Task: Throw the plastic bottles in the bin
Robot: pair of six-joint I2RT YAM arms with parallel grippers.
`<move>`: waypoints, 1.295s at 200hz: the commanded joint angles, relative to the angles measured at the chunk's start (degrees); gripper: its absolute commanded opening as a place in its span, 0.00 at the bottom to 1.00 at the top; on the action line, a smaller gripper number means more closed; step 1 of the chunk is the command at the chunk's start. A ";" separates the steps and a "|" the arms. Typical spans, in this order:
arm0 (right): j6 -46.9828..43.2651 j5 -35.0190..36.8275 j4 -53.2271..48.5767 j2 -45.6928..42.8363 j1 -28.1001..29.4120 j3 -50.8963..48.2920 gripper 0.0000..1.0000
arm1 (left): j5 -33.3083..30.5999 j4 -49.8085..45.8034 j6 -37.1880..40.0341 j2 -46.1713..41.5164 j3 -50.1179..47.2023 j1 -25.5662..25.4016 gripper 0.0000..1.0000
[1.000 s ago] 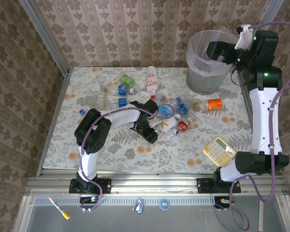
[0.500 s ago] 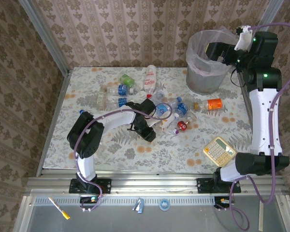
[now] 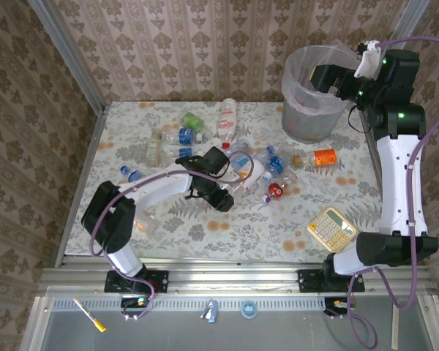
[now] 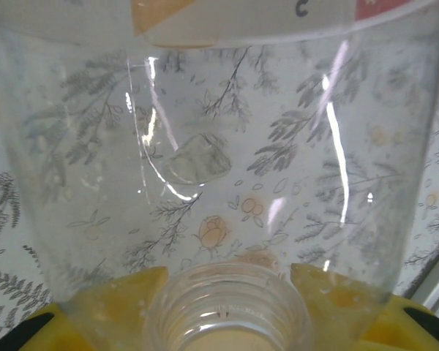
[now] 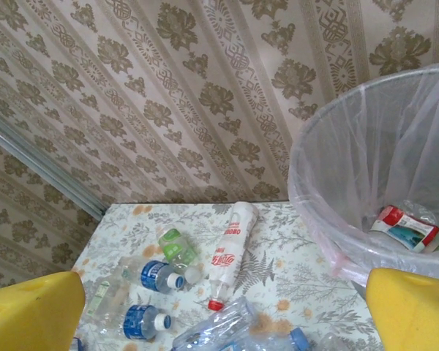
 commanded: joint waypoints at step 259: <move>6.12 -30.55 -7.12 5.25 13.91 -7.91 1.00 | -4.41 16.09 0.44 -14.41 8.66 -0.01 0.34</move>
